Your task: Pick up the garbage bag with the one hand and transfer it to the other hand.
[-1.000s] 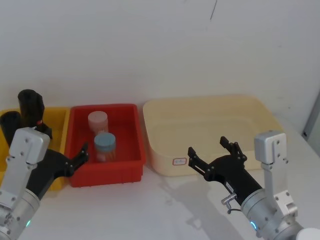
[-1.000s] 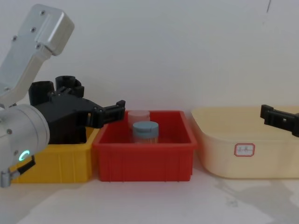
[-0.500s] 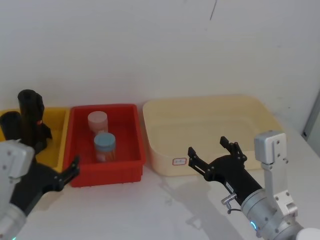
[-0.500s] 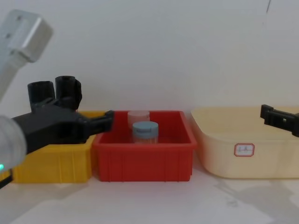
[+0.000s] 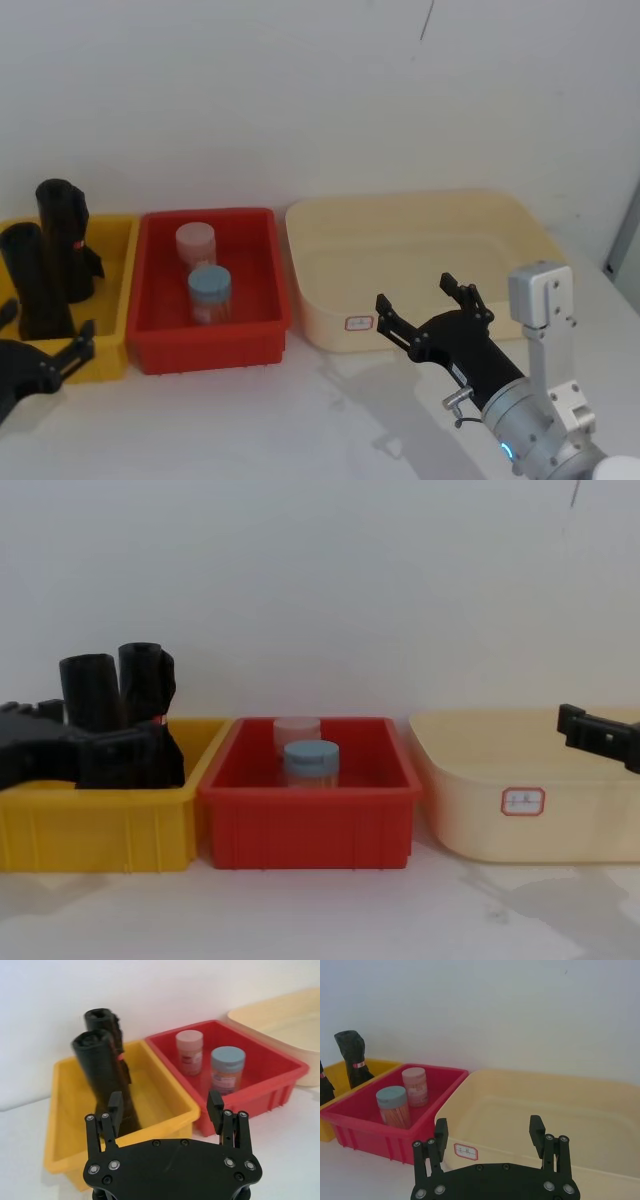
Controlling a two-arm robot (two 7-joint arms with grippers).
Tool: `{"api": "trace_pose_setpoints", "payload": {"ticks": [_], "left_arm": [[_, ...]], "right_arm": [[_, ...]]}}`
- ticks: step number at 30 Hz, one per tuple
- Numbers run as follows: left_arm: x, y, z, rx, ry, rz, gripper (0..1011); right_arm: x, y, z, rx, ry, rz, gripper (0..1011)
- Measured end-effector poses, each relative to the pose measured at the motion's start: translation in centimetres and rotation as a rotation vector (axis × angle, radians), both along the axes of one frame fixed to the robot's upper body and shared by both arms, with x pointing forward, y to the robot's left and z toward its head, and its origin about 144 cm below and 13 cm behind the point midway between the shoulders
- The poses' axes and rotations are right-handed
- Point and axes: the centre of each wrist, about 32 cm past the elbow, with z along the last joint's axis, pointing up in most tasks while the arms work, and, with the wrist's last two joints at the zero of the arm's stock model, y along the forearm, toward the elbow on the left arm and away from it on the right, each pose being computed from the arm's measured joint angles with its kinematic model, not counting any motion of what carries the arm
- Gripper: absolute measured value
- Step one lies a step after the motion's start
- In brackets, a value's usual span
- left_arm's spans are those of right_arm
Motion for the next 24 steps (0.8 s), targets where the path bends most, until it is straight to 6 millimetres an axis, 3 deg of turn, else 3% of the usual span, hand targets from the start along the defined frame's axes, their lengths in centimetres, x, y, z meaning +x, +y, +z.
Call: {"api": "trace_pose_setpoints", "payload": {"ticks": [12,24], "left_arm": [[2.6,2.0,1.2,-0.013,0.050,0.050,1001],[6.1,2.2,1.5,-0.012,0.099,0.047,1001]], "right_arm": [[0.0,0.0,0.0,0.000,0.000,0.000,1001],[0.0,0.0,0.0,0.000,0.000,0.000,1001]]}}
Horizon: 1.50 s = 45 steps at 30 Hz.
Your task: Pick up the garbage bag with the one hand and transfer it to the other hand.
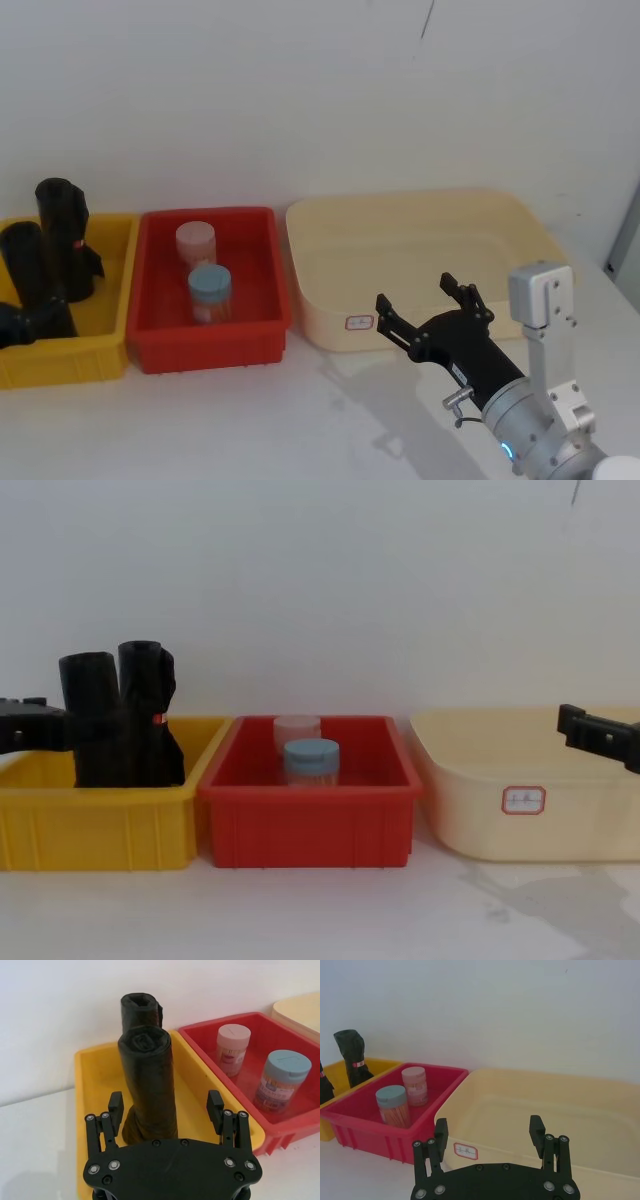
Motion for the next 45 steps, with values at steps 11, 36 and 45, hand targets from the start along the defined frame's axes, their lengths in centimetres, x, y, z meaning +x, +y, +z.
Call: {"api": "trace_pose_setpoints", "payload": {"ticks": [11,36,45], "left_arm": [[2.7,-1.0,0.1,0.035,0.010,-0.033,947],[2.9,-2.0,1.6,0.155,-0.061,0.020,436],[2.1,-2.7,2.5,0.201,-0.092,-0.027,390]], "right_arm": [[0.0,0.0,0.0,0.000,0.000,0.000,1001],[0.0,0.0,0.0,0.000,0.000,0.000,1001],[0.4,-0.4,0.4,-0.011,-0.018,0.021,1001]]}}
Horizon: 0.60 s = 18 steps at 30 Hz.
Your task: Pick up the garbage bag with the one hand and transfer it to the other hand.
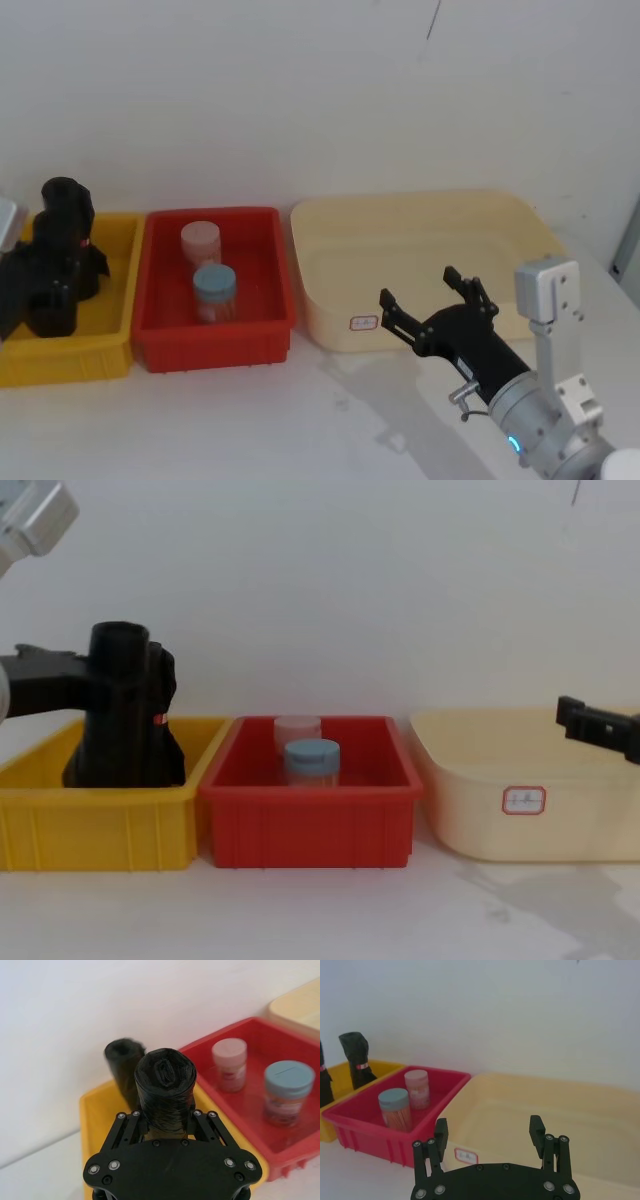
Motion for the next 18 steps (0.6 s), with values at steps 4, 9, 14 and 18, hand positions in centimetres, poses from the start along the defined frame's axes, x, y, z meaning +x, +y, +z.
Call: {"api": "trace_pose_setpoints", "payload": {"ticks": [4,9,14,18], "left_arm": [[-0.2,-0.5,0.5,0.003,-0.009,-0.038,370],[-0.2,-1.4,1.5,-0.011,-0.026,-0.103,370],[0.1,-2.7,2.8,-0.034,-0.046,-0.174,370],[0.5,-3.6,3.8,-0.044,-0.065,-0.217,370]], "right_arm": [[0.6,-0.5,0.6,-0.018,-0.022,0.026,1001],[1.9,-1.4,1.7,-0.054,-0.051,0.061,1001],[3.3,-2.4,3.2,-0.101,-0.074,0.108,1001],[4.3,-3.0,4.2,-0.131,-0.081,0.146,1001]]}}
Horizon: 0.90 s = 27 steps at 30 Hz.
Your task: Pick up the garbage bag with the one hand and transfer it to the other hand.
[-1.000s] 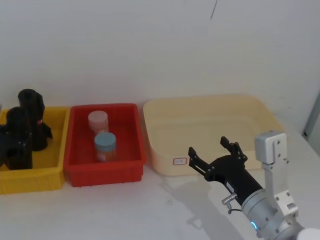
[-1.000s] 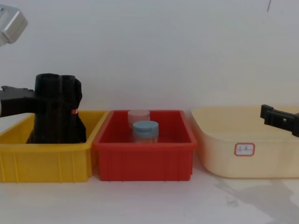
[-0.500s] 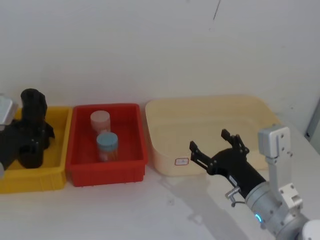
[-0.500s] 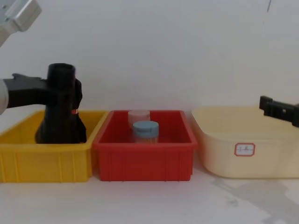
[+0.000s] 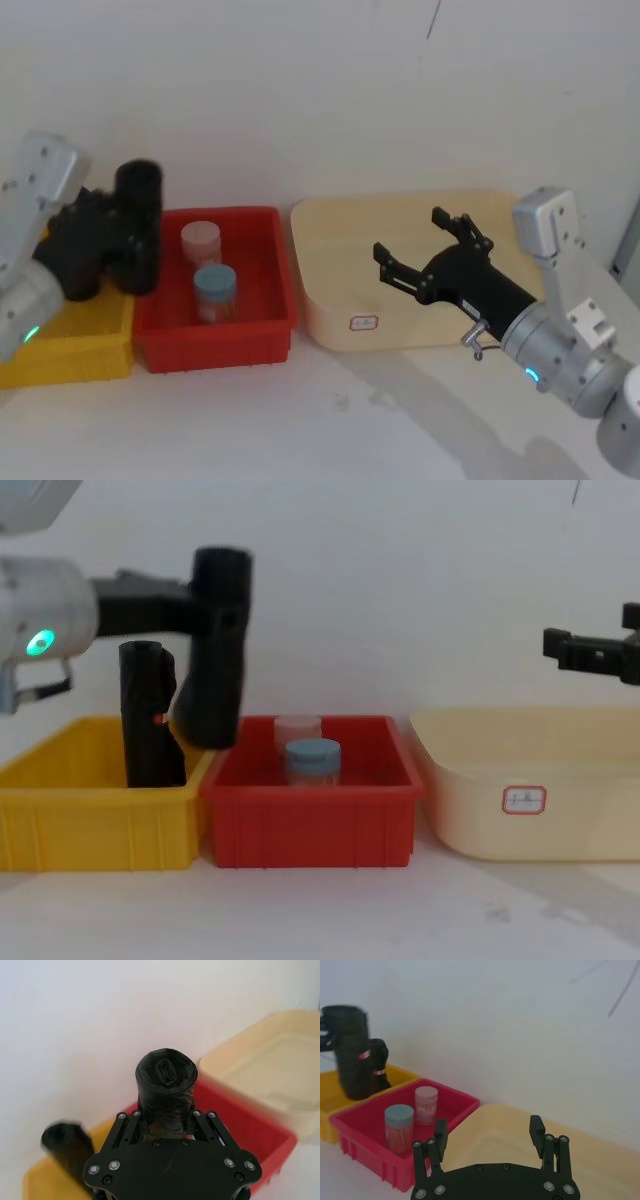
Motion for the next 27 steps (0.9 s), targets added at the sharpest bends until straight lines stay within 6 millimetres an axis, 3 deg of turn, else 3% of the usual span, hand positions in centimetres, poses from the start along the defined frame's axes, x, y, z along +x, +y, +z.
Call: {"api": "trace_pose_setpoints", "payload": {"ticks": [13,27], "left_arm": [[2.1,-3.1,4.0,-0.022,-0.063,-0.141,370],[3.3,-4.7,4.7,-0.075,-0.050,-0.224,370]], "right_arm": [[1.8,-1.2,2.4,-0.053,0.020,0.155,1001],[3.1,-0.7,3.4,-0.068,0.031,0.220,1001]]}}
